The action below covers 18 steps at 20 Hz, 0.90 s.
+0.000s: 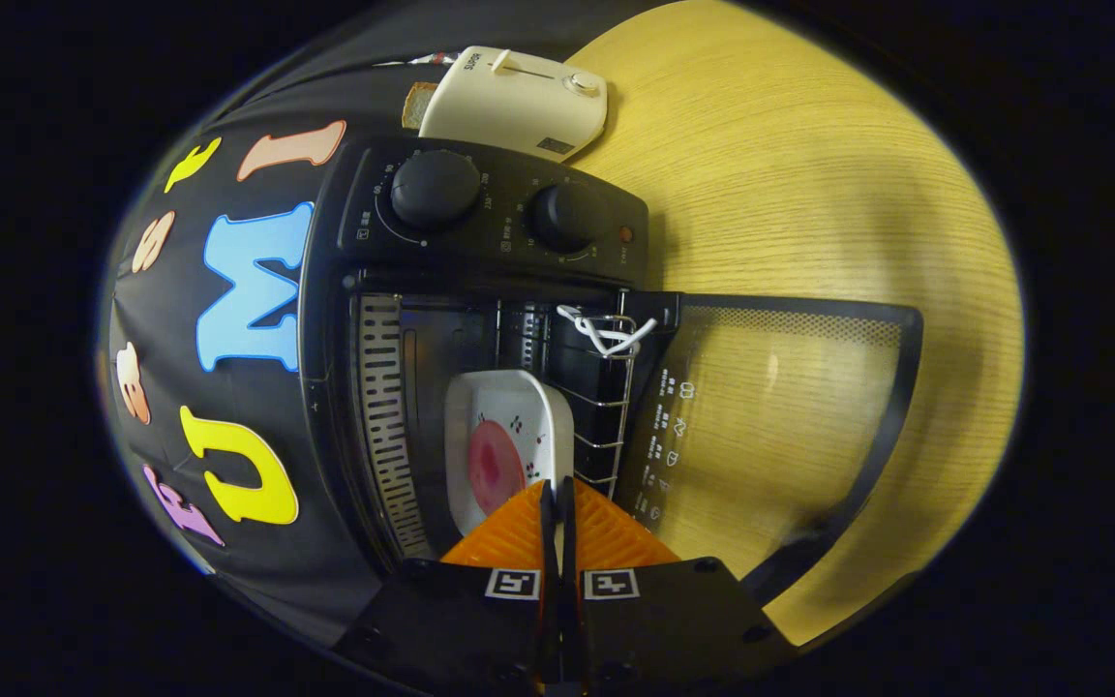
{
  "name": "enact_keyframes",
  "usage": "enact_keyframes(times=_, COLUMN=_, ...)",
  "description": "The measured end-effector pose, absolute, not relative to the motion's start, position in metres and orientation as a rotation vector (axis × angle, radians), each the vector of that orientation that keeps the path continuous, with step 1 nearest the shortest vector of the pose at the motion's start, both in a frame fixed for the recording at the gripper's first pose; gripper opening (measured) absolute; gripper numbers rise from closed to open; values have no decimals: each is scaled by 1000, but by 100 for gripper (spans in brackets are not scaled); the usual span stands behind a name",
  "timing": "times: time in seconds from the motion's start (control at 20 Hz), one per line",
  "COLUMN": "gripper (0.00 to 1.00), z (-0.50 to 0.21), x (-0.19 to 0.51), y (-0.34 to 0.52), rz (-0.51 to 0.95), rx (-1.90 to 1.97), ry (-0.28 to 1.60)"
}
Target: Open the toaster oven, put the food inside, and close the toaster oven door.
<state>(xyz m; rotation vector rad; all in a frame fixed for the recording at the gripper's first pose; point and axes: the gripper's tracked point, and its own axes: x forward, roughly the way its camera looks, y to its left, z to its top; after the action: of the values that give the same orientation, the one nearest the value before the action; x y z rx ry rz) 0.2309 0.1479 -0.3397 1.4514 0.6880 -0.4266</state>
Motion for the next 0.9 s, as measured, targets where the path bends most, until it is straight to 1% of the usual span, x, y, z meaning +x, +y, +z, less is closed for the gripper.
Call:
enact_keyframes(times=0.25, gripper=2, z=-343, x=245, y=149, rz=-463, rx=1452, ry=655)
enact_keyframes(times=0.4, gripper=5, z=-342, x=243, y=153, rz=-469, rx=1452, ry=658)
enact_keyframes(times=0.55, gripper=10, z=-332, x=242, y=167, rz=-412, rx=1489, ry=655)
enact_keyframes(times=0.6, gripper=22, z=-324, x=237, y=176, rz=-374, rx=1486, ry=657)
enact_keyframes(times=0.75, gripper=80, z=-318, x=214, y=193, rz=-275, rx=1356, ry=721)
enact_keyframes(times=0.9, gripper=98, z=-310, x=191, y=202, rz=-193, rx=1235, ry=763)
